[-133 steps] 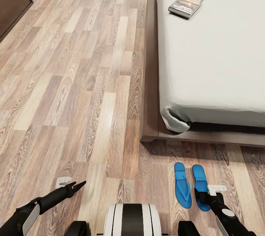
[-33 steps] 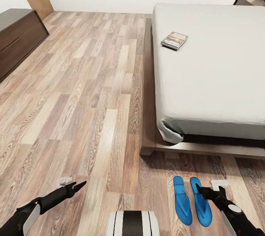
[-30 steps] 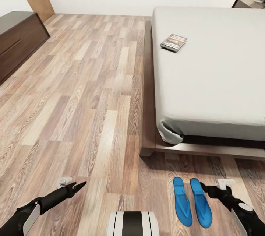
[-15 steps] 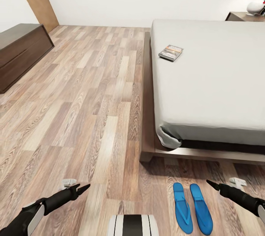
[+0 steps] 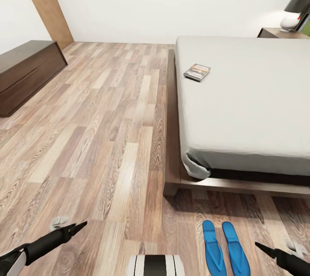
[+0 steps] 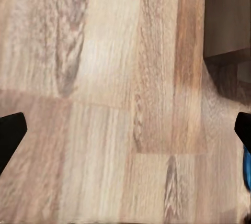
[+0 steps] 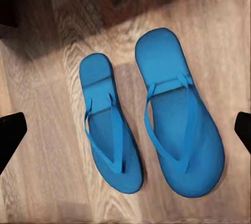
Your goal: In the bedroom, move the book from the bed onto either nightstand, and place the two sandals side by side next to the bed.
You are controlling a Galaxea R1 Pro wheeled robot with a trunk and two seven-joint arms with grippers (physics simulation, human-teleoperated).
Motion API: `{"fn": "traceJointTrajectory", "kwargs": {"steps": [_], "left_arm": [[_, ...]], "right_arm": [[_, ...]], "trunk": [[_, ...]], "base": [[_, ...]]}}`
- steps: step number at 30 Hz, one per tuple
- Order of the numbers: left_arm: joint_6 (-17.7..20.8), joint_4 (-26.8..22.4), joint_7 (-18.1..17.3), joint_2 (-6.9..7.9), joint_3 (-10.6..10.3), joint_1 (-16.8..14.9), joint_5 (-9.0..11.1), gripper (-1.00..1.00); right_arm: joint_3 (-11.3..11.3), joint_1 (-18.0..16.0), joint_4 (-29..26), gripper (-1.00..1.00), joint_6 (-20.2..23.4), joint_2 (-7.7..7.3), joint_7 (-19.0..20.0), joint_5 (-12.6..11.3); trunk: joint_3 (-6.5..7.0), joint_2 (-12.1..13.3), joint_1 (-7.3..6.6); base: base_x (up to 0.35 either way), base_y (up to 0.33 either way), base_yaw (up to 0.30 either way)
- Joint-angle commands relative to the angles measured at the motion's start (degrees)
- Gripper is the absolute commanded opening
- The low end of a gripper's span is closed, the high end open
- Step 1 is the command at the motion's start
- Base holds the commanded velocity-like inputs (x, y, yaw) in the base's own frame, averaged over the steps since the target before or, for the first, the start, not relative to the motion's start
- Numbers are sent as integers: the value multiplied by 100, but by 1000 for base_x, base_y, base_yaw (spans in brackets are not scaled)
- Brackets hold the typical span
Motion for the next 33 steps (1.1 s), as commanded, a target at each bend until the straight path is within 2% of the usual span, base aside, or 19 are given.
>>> {"fn": "traceJointTrajectory", "kwargs": {"steps": [1,5,6,10,17,31,33], "left_arm": [[36,77,-43,6,52,-3,30,100],[-328,520,-88,19,162,-2,33,100],[-619,753,-93,15,183,-2,31,100],[-808,896,-92,2,190,-2,21,100],[-856,941,-98,-3,192,-2,17,100],[-862,943,-92,-47,192,-2,17,100],[-860,943,-96,-47,192,-2,17,100]], "right_arm": [[2,-4,99,100,-15,-5,22,-57],[4,-4,425,100,-285,-10,28,-54],[7,-3,498,100,-385,-9,28,-52],[10,-3,538,100,-447,-3,22,-51],[11,-5,549,100,-544,22,2,-51],[11,-5,558,100,-565,26,19,-51],[11,-5,558,100,-565,26,14,-51]], "trunk": [[19,0,-3],[108,5,-14],[130,7,-16],[219,12,-27],[374,22,-45],[374,22,-45],[418,24,-50]], "base": [[0,0,0],[0,0,0],[0,0,0],[0,0,0],[0,0,0],[0,0,0],[0,0,0]]}}
